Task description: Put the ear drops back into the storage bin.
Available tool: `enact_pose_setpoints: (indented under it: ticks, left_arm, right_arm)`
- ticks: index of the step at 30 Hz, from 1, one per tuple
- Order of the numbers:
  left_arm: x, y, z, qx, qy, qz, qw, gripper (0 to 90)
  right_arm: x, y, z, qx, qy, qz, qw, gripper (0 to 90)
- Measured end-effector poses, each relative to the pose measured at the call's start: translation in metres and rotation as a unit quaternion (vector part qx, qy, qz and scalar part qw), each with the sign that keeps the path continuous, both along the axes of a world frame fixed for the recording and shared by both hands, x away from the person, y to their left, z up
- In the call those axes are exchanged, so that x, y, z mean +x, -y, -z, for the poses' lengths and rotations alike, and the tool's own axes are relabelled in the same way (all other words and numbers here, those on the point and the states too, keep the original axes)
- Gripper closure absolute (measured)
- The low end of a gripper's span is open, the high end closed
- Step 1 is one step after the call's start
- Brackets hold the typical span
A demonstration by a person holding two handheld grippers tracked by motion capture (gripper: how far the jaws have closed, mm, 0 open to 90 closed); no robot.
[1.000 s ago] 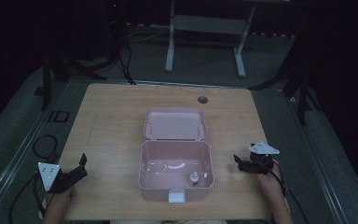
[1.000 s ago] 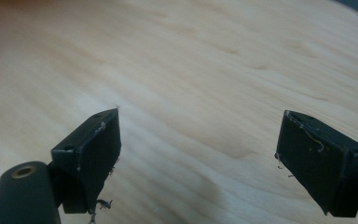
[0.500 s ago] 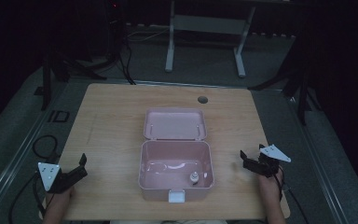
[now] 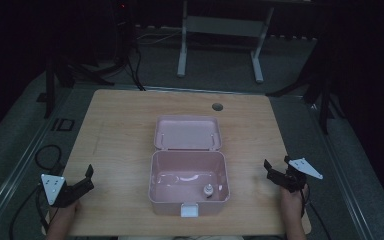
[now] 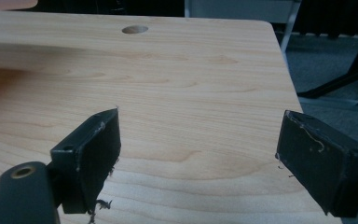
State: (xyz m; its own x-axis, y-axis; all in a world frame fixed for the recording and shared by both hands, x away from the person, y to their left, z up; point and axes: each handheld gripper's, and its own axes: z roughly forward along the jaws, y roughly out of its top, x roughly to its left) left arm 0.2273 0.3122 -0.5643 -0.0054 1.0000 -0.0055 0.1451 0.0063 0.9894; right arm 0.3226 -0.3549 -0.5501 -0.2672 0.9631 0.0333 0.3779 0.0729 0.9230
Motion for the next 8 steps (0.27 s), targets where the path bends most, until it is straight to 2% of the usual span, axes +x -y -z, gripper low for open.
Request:
enact_pose_setpoints:
  ticks: [8]
  left_arm:
    - [0.0001, -0.0001, -0.0001, -0.001, -0.001, -0.002, 1.0, 2.4]
  right_arm:
    - [0.0023, -0.0046, 0.0021, -0.024, -0.013, -0.004, 0.9996, 13.1]
